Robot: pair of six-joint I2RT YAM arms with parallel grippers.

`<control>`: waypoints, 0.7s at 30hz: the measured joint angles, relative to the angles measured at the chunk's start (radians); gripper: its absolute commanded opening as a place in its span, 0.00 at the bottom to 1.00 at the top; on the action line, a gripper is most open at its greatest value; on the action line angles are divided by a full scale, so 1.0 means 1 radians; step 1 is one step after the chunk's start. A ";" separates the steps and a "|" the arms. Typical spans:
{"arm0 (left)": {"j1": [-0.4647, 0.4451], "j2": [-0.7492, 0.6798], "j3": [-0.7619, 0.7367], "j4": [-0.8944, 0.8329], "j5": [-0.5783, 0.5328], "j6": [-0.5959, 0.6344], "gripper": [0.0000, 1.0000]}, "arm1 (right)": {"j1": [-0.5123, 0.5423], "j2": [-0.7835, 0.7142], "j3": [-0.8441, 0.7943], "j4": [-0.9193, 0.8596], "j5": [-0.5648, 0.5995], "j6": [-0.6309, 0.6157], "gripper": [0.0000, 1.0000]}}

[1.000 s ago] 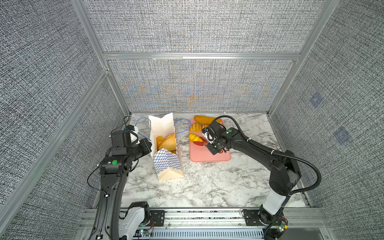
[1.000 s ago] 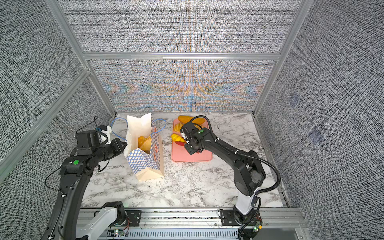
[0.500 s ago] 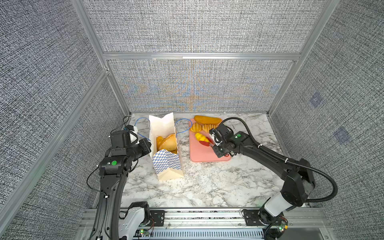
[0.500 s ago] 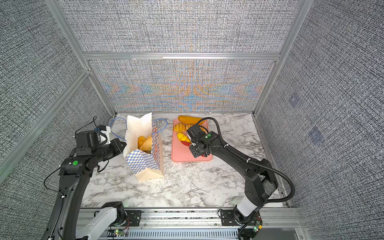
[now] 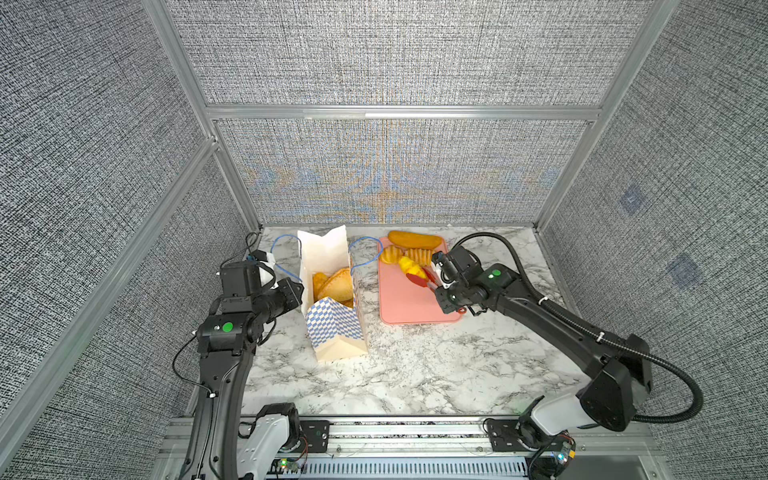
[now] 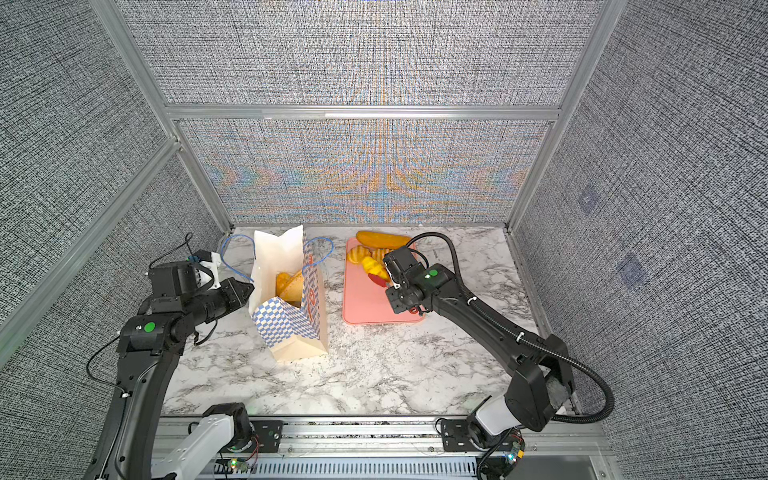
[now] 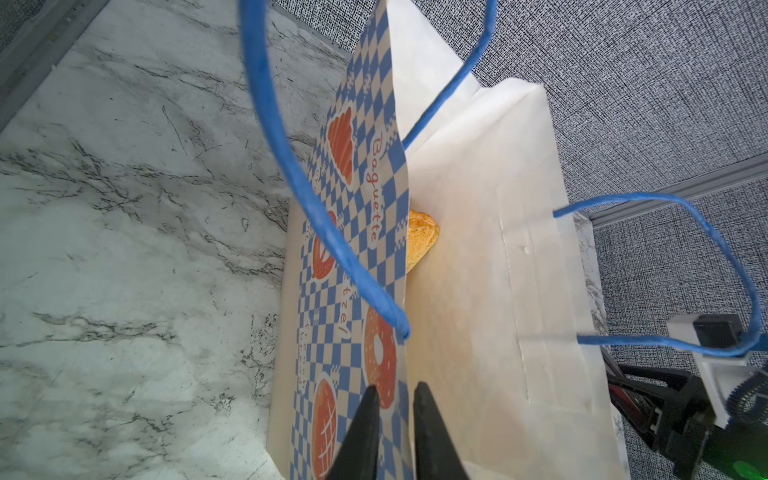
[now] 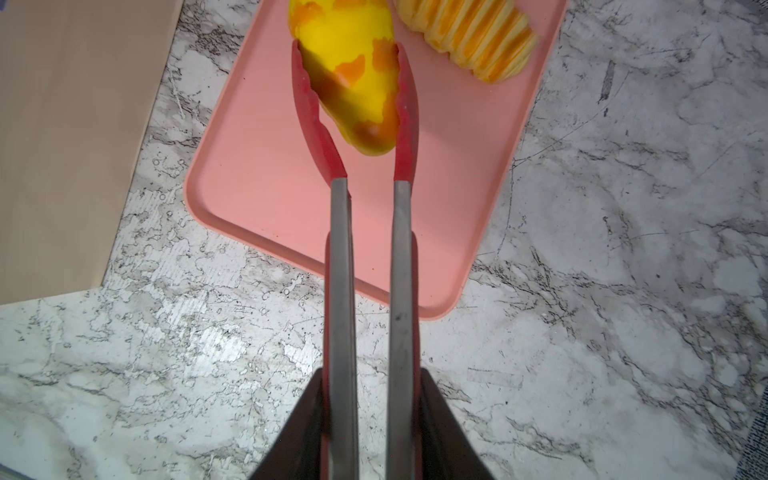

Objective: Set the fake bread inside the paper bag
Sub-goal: 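Lift the yellow-orange pastry in the tongs up off the tray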

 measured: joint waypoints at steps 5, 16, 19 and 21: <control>0.000 0.000 0.000 0.000 0.000 0.000 0.06 | -0.010 -0.040 0.018 -0.005 0.001 0.016 0.34; 0.000 -0.002 0.000 0.000 0.000 0.000 0.03 | -0.028 -0.122 0.056 -0.044 0.019 0.050 0.34; 0.000 -0.002 0.000 0.000 0.000 0.000 0.03 | -0.030 -0.145 0.076 -0.054 0.019 0.061 0.34; 0.000 -0.002 0.000 0.000 0.000 0.000 0.03 | -0.030 -0.161 0.092 -0.055 0.018 0.068 0.34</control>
